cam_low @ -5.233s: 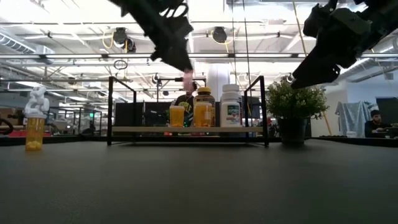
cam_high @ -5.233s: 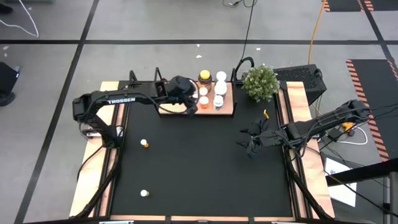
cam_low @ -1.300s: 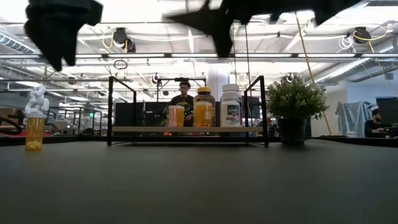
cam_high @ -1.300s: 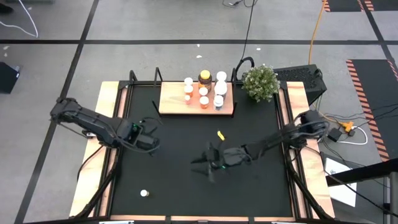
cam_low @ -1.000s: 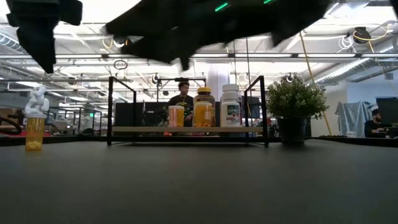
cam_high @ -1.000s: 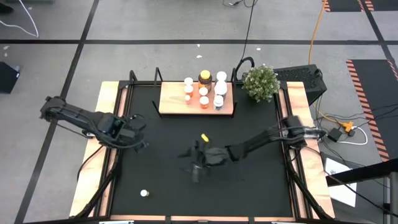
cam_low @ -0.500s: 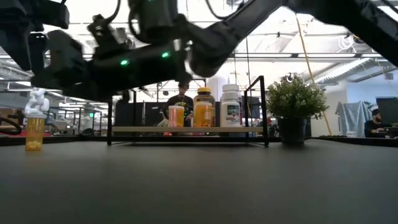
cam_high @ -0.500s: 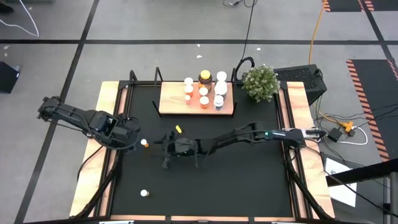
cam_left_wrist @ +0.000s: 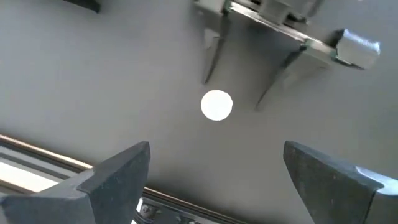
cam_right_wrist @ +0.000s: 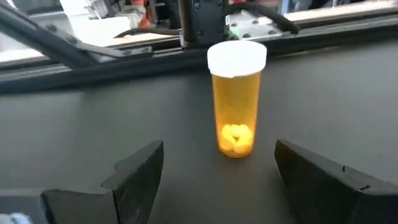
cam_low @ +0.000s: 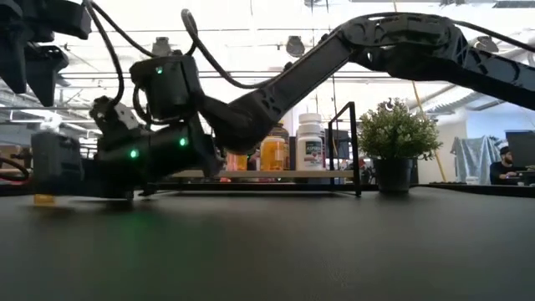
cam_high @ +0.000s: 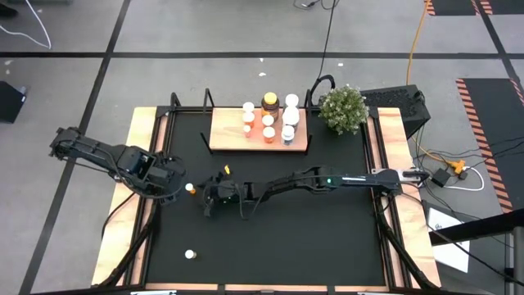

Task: Pick and place medicine bottles onto shelf by color
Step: Put the orange pill bottle on the shelf aligned with the other orange pill bottles

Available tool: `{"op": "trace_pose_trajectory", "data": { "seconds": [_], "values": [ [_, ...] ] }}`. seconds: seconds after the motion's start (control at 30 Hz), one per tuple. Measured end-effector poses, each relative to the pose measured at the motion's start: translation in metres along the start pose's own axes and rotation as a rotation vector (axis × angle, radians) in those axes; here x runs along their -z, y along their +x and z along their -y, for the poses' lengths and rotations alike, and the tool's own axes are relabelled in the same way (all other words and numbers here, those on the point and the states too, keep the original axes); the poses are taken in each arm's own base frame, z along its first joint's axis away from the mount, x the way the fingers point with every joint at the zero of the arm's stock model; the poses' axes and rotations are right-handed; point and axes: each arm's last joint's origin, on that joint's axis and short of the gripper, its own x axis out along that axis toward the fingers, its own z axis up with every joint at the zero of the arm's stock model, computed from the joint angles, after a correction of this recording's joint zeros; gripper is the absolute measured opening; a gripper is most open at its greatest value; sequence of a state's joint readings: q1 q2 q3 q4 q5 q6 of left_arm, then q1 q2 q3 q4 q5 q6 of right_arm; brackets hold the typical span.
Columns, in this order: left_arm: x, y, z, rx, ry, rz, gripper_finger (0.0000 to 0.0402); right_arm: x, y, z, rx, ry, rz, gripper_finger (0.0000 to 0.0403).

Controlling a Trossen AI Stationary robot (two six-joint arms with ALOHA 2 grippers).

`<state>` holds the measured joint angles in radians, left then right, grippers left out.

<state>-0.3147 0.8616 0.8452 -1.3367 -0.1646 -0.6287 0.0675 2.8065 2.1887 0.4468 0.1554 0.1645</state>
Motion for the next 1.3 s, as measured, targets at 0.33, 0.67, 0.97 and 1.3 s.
{"op": "trace_pose_trajectory", "data": {
  "seconds": [0.33,0.67,0.97,1.3],
  "values": [
    [0.000,0.000,0.000,0.003,0.070,0.001,0.0369,0.006,0.007,0.016,-0.048,0.009,0.039,0.0287],
    [0.000,0.000,0.001,0.021,0.041,-0.014,0.0369,0.014,0.012,0.023,-0.074,-0.080,0.019,0.0233],
    [0.000,0.000,0.001,0.024,-0.008,-0.018,0.0369,0.011,0.013,0.032,-0.109,-0.072,0.061,0.0138],
    [0.000,0.000,0.001,0.027,0.002,-0.019,0.0369,0.011,0.013,0.032,-0.110,-0.072,0.073,0.0087]
  ]
}}
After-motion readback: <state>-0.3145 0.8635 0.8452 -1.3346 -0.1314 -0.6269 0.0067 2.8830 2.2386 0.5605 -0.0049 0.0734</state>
